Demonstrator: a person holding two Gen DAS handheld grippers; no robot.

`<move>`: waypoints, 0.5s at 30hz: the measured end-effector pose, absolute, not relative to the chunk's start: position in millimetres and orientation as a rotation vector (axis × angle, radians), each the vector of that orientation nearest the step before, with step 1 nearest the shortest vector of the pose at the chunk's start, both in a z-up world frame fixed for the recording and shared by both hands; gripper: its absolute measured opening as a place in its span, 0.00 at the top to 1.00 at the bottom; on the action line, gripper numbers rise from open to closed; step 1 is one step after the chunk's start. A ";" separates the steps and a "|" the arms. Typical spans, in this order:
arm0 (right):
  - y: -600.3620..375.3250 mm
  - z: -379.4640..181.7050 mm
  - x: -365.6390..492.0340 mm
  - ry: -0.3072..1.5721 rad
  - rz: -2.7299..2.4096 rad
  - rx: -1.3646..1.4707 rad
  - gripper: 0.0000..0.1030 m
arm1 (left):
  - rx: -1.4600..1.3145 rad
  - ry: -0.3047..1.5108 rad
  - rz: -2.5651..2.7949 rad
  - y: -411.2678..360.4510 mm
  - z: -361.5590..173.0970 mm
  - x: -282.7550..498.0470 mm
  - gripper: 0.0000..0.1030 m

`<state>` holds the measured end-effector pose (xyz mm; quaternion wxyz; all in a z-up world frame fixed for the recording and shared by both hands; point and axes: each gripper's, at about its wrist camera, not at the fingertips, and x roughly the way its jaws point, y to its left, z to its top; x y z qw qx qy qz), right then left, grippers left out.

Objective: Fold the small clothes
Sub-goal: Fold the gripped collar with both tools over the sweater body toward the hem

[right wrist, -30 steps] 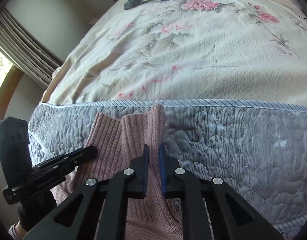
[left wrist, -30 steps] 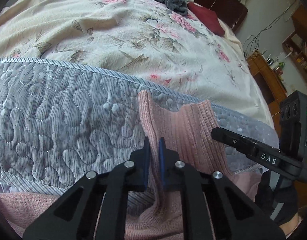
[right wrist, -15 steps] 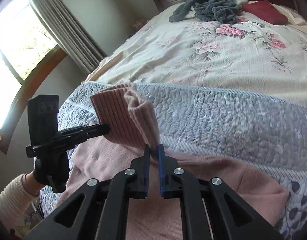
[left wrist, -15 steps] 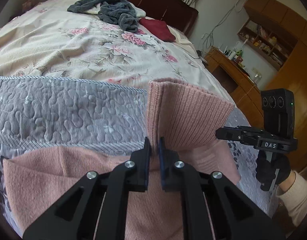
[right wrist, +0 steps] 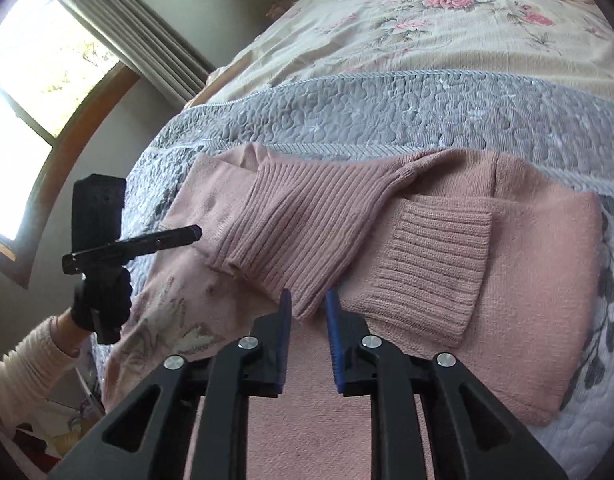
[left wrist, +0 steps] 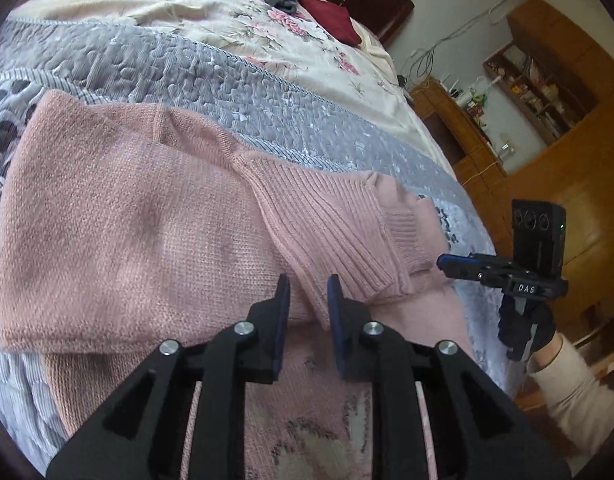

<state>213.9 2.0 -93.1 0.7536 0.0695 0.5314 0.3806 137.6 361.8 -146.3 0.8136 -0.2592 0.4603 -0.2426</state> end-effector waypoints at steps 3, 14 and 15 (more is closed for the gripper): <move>11.4 -99.5 222.1 1.201 0.795 0.202 0.72 | -0.578 1.026 -0.507 351.3 -148.6 147.2 0.67; 23.8 -132.1 236.7 1.342 0.726 0.328 0.88 | -0.657 1.192 -0.465 330.4 -172.3 177.2 0.93; 22.1 -126.9 236.9 1.329 0.732 0.324 0.89 | -0.632 1.186 -0.454 333.0 -169.1 177.3 0.93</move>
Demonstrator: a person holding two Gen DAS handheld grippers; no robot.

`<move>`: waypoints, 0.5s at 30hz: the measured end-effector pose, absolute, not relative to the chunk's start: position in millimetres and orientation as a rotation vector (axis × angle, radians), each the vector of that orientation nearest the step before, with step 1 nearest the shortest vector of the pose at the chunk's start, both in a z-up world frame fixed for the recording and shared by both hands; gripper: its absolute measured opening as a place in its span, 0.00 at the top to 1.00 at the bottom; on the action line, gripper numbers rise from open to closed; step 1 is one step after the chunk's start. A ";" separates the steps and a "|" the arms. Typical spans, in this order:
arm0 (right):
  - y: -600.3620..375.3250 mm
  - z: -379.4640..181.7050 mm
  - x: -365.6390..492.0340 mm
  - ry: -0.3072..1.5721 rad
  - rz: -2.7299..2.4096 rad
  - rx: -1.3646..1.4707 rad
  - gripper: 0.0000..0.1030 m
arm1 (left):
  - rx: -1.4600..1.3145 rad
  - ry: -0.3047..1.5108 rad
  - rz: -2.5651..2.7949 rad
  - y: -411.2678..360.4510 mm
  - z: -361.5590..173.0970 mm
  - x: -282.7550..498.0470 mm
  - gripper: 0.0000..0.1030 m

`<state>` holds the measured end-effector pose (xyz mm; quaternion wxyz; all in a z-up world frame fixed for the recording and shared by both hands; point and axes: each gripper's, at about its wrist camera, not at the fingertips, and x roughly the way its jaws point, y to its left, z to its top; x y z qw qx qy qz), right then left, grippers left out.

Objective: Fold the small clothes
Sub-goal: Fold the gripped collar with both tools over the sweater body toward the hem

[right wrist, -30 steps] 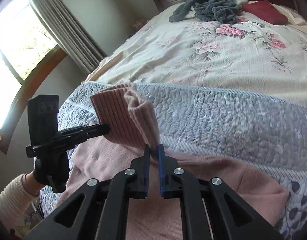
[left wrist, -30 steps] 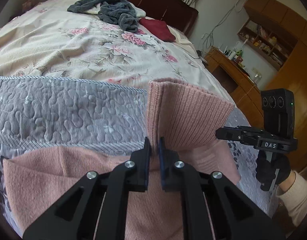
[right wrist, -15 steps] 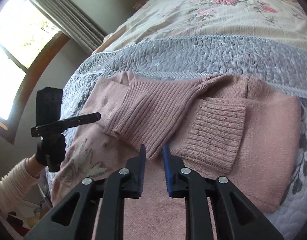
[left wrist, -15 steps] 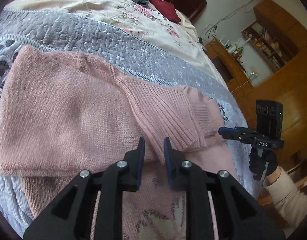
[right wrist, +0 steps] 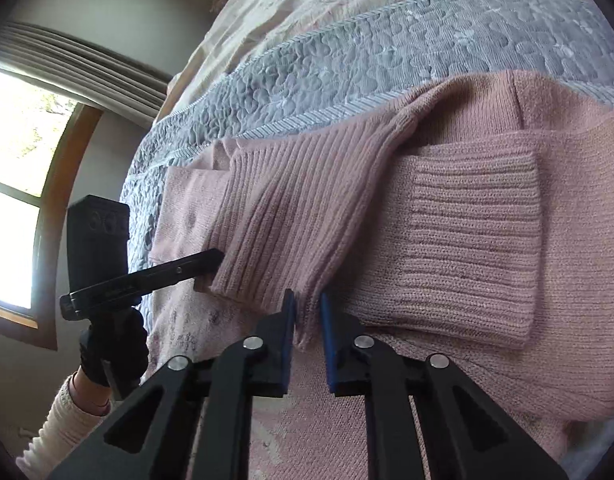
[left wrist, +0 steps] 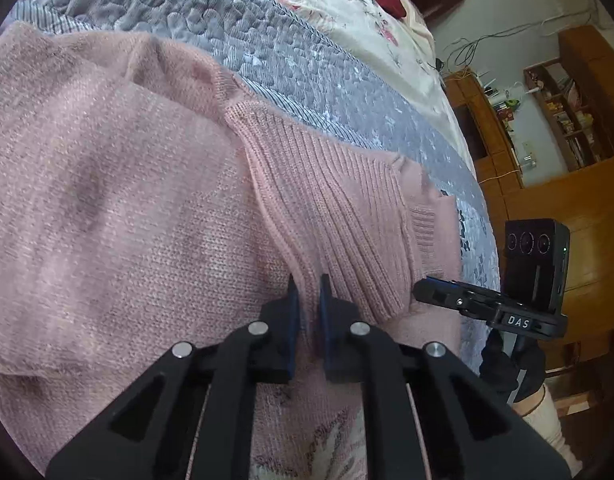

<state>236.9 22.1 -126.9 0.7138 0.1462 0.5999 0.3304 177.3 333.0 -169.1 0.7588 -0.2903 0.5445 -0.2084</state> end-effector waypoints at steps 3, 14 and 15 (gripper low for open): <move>16.6 -115.6 233.7 1.299 0.750 0.312 0.90 | -0.597 1.157 -0.449 347.8 -158.8 177.4 0.94; 21.0 -151.1 221.1 1.333 0.714 0.229 0.91 | -0.542 1.182 -0.456 348.9 -176.3 173.5 0.91; 21.6 -152.1 220.1 1.330 0.709 0.224 0.91 | -0.543 1.182 -0.453 349.3 -177.5 173.0 0.91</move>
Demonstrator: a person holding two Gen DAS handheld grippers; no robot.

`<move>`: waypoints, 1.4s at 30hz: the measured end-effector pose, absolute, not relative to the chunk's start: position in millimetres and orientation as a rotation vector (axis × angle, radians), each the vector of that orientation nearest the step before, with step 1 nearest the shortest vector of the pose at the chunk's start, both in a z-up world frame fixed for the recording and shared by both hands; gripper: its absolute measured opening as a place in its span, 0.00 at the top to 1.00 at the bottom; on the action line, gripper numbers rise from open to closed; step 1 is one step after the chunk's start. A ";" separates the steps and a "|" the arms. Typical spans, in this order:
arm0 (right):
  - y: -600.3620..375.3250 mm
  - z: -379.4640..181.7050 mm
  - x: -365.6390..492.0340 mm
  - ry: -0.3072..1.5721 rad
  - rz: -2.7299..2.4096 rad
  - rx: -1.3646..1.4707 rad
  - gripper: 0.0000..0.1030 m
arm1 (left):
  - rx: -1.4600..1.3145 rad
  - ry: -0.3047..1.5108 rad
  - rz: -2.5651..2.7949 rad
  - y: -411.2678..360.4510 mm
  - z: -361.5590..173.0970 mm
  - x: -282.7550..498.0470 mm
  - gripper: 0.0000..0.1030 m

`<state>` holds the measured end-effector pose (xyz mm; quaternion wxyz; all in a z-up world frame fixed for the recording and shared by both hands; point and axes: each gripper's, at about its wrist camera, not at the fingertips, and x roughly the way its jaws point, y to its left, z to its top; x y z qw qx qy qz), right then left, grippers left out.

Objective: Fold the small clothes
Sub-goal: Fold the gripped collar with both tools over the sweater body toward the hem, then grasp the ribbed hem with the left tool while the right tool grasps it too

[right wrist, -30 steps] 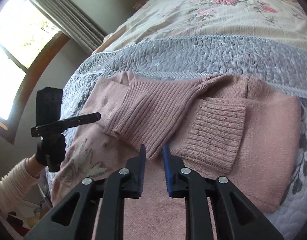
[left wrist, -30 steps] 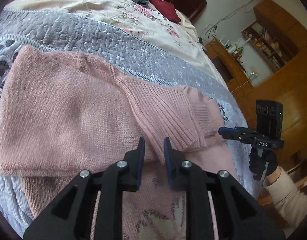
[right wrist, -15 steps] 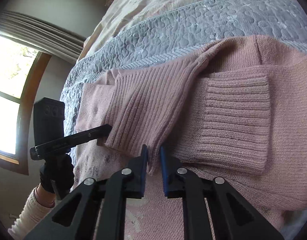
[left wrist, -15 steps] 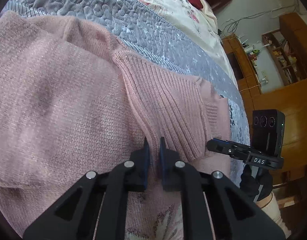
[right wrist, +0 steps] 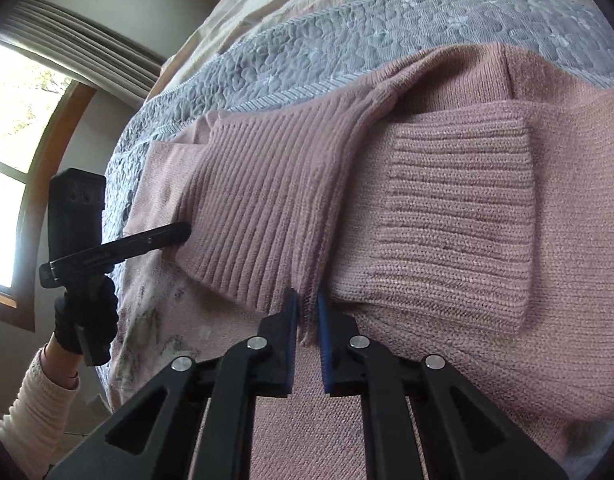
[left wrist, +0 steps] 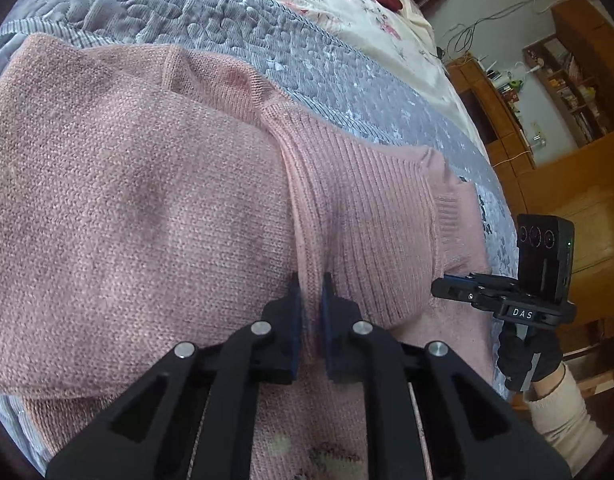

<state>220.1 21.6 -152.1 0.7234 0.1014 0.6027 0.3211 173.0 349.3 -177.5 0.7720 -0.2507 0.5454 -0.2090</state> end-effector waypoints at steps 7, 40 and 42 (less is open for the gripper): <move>20.2 -110.7 196.5 1.240 0.688 0.158 0.77 | -0.466 1.143 -0.336 344.2 -148.2 147.7 0.78; -135.0 -121.5 -137.2 1.343 0.345 0.366 0.53 | -0.382 1.258 0.020 407.2 -136.2 -207.4 0.39; -134.7 -128.2 -136.7 1.351 0.342 0.381 0.53 | -0.398 1.257 0.023 407.4 -141.3 -205.3 0.37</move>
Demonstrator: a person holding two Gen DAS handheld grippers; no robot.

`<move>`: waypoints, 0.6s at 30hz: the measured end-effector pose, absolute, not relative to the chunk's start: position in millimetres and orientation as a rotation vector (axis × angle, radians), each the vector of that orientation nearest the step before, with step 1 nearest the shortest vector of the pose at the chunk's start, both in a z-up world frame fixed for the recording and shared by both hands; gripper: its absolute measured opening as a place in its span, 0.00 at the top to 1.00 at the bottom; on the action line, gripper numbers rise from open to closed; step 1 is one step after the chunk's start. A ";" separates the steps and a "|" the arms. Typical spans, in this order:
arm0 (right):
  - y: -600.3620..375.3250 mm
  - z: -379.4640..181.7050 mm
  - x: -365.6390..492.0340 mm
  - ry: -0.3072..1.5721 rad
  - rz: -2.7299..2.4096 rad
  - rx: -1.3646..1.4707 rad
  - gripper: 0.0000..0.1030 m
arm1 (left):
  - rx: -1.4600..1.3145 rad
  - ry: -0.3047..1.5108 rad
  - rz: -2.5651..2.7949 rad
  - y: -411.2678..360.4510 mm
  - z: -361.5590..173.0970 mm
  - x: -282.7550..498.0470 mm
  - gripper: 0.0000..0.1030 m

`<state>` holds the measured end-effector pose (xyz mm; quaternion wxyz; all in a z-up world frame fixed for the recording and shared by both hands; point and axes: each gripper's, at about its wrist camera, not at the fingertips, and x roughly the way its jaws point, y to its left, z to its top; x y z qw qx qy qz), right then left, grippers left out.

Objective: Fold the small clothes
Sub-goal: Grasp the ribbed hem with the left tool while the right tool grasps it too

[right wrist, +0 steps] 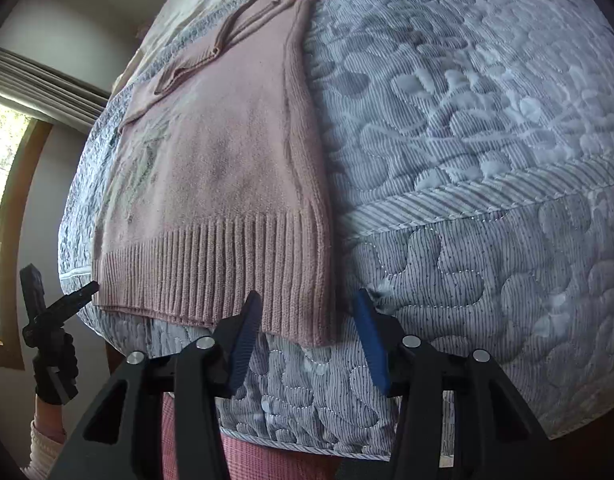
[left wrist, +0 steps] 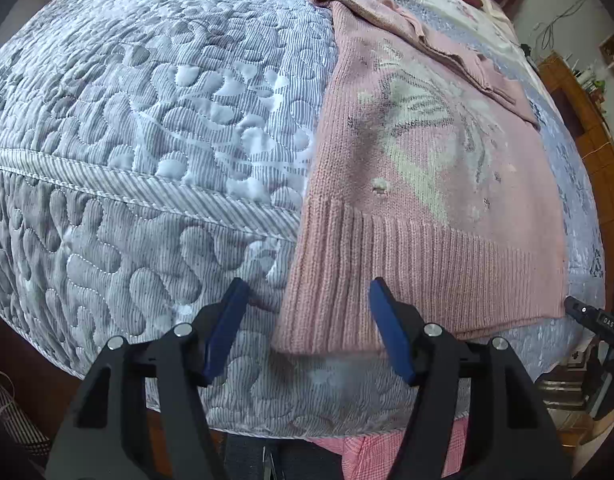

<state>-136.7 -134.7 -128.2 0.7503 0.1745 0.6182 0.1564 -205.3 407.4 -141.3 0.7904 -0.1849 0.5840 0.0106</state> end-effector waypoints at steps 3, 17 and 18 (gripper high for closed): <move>-129.4 -131.5 -135.1 1.359 0.361 0.392 0.53 | -0.428 1.256 0.030 407.0 -144.2 -202.4 0.37; -124.6 -128.8 -143.3 1.368 0.467 0.460 0.89 | -0.576 1.242 -0.054 405.5 -142.7 -206.6 0.86; -126.2 -125.2 -142.8 1.358 0.480 0.476 0.90 | -0.583 1.235 -0.060 405.4 -140.0 -207.2 0.86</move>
